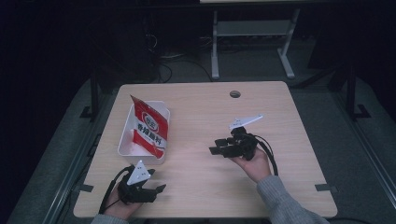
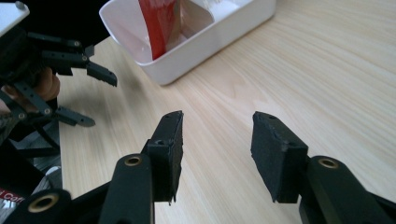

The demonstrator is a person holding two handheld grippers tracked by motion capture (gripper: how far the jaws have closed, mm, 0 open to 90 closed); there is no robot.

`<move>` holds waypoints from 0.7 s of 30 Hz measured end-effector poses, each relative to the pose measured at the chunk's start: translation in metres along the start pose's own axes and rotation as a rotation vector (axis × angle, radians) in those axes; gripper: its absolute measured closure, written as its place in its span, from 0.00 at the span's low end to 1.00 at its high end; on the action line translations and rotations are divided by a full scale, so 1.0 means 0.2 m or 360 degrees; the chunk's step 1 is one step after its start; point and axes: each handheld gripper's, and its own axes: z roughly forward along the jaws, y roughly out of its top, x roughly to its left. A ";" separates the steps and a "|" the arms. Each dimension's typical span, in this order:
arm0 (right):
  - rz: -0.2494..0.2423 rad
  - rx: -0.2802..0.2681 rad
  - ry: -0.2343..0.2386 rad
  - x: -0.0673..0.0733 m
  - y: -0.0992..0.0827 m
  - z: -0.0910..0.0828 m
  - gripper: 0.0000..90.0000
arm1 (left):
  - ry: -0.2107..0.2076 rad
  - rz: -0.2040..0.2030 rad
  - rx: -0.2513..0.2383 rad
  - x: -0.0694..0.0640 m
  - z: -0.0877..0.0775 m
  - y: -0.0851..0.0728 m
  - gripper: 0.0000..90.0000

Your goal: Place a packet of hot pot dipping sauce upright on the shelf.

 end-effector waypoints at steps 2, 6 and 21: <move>0.0015 -0.0007 -0.0002 -0.01 -0.02 -0.02 0.58 | -0.0002 0.0007 0.0003 0.00 0.00 0.00 0.36; 0.0028 -0.0007 -0.0010 -0.03 -0.05 -0.06 0.58 | -0.0004 0.0006 0.0000 0.00 0.00 0.00 0.36; 0.0108 -0.0030 -0.0034 -0.08 -0.19 -0.18 0.57 | -0.0012 0.0020 0.0007 -0.01 0.01 0.00 0.35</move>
